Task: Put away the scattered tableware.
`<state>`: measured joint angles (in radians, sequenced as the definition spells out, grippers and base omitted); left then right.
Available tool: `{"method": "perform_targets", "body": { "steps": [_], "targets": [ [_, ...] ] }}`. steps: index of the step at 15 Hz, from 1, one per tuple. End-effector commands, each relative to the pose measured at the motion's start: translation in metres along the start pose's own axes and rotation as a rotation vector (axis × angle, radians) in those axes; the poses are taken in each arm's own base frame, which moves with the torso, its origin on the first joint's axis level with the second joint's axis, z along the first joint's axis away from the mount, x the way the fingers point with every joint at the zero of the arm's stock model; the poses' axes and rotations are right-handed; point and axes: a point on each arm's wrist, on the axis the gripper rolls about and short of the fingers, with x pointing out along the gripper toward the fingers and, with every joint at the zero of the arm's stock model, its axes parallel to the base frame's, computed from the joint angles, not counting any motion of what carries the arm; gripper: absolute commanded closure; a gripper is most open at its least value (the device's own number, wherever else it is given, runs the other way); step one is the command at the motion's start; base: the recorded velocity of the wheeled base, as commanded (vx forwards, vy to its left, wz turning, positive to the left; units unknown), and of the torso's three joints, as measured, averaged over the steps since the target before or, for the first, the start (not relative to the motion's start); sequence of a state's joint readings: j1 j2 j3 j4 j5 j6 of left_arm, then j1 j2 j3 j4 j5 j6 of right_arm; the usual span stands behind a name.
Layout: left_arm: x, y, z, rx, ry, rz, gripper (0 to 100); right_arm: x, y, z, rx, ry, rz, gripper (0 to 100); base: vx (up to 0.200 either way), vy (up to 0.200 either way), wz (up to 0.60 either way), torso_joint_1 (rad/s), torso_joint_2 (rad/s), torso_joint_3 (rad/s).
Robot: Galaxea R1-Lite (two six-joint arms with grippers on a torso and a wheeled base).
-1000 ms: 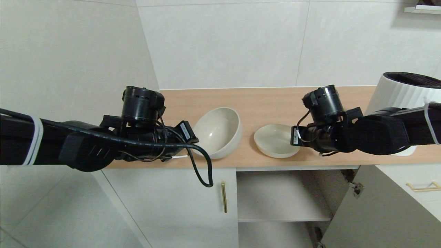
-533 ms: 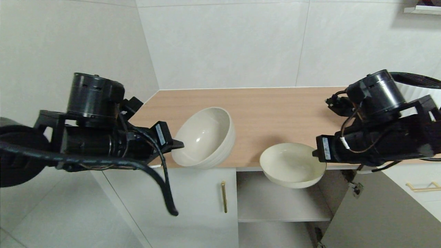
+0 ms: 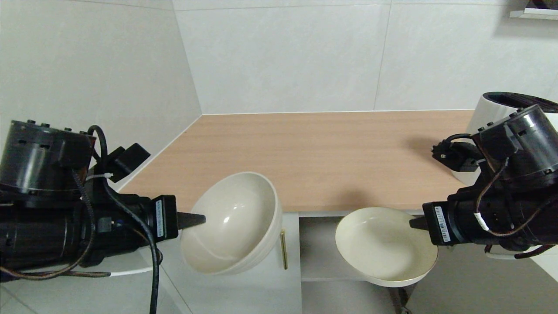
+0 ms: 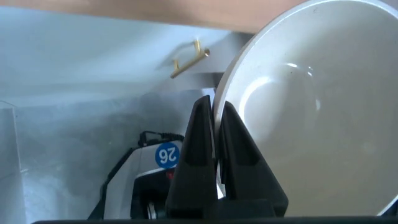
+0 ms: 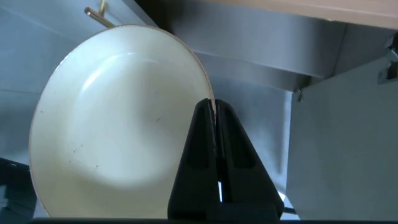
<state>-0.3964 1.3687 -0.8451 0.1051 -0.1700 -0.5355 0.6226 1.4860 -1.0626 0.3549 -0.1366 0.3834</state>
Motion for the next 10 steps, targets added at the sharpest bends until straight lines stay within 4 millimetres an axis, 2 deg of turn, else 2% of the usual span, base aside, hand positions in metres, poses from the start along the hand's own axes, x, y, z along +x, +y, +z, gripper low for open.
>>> {"method": "perform_targets", "body": {
  "steps": [1,4,8,10],
  "targets": [
    [-0.001,-0.002,-0.004,0.008,0.009,-0.009,100,0.005,0.001,-0.001,-0.003,0.015,-0.005,100,0.000,0.000,0.00,0.000,0.00,0.000],
    [0.004,-0.001,-0.012,0.054,0.049,-0.006,100,0.016,0.002,-0.003,-0.008,0.044,-0.023,100,0.000,0.000,0.00,0.000,0.00,0.000],
    [0.012,0.001,-0.013,0.055,0.073,0.010,100,0.019,0.002,-0.002,-0.008,0.044,-0.023,100,0.000,0.000,0.00,0.000,0.00,0.000],
    [0.013,0.000,-0.014,0.059,0.078,0.009,100,0.021,0.002,-0.003,-0.009,0.046,-0.026,100,0.000,0.000,0.00,-0.117,0.30,0.180]
  ]
}}
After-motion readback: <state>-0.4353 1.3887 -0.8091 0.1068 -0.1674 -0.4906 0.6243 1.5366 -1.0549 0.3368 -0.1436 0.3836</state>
